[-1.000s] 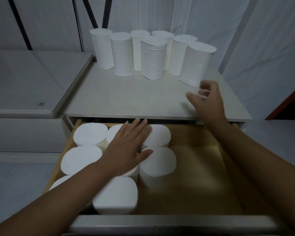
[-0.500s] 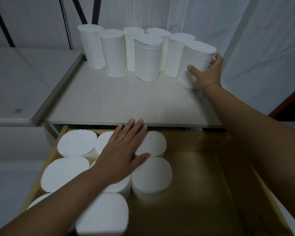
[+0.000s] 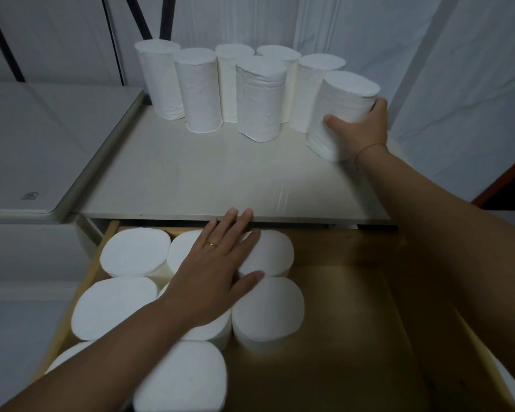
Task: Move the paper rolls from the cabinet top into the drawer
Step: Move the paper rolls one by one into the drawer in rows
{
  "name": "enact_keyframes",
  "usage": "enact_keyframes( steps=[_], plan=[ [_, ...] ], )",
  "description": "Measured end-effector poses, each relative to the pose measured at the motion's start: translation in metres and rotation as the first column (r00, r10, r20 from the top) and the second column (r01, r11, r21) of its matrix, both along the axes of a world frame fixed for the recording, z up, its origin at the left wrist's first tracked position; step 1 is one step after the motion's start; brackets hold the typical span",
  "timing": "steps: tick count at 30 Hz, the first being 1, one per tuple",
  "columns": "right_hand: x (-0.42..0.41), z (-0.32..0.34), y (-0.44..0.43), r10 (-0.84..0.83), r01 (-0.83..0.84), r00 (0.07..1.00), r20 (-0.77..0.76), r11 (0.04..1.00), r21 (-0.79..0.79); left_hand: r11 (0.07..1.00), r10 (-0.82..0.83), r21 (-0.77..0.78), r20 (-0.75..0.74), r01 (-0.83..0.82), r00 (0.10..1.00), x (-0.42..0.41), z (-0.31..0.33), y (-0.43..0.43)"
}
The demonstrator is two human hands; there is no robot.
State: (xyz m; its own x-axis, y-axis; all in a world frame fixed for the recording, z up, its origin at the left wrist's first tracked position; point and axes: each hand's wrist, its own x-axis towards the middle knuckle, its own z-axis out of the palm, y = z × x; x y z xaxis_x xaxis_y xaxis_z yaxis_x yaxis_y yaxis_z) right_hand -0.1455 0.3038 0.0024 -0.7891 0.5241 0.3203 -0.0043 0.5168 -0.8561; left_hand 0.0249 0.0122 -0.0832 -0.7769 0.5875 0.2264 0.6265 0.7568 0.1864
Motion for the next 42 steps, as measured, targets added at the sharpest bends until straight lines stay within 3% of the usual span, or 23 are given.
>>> enact_keyframes(
  steps=[10,25,33,42],
  plan=[
    [0.084,-0.001,-0.017,0.204,-0.203,0.979,0.020,0.978,-0.040,1.000,0.006,-0.023,-0.013,-0.006,1.000,0.002,0.003,0.001],
    [0.212,-0.017,-0.004,0.454,-0.453,0.891,0.026,0.891,-0.035,0.999,-0.013,-0.048,0.127,0.019,0.992,0.022,0.000,0.001],
    [0.223,-0.066,0.002,0.504,-0.515,0.847,0.169,0.857,0.028,0.999,-0.008,-0.048,0.124,0.014,0.992,0.020,-0.002,0.001],
    [0.218,-0.115,0.001,0.550,-0.635,0.714,0.433,0.769,0.071,0.999,-0.018,-0.026,0.122,0.022,0.992,0.018,-0.005,0.000]
  ],
)
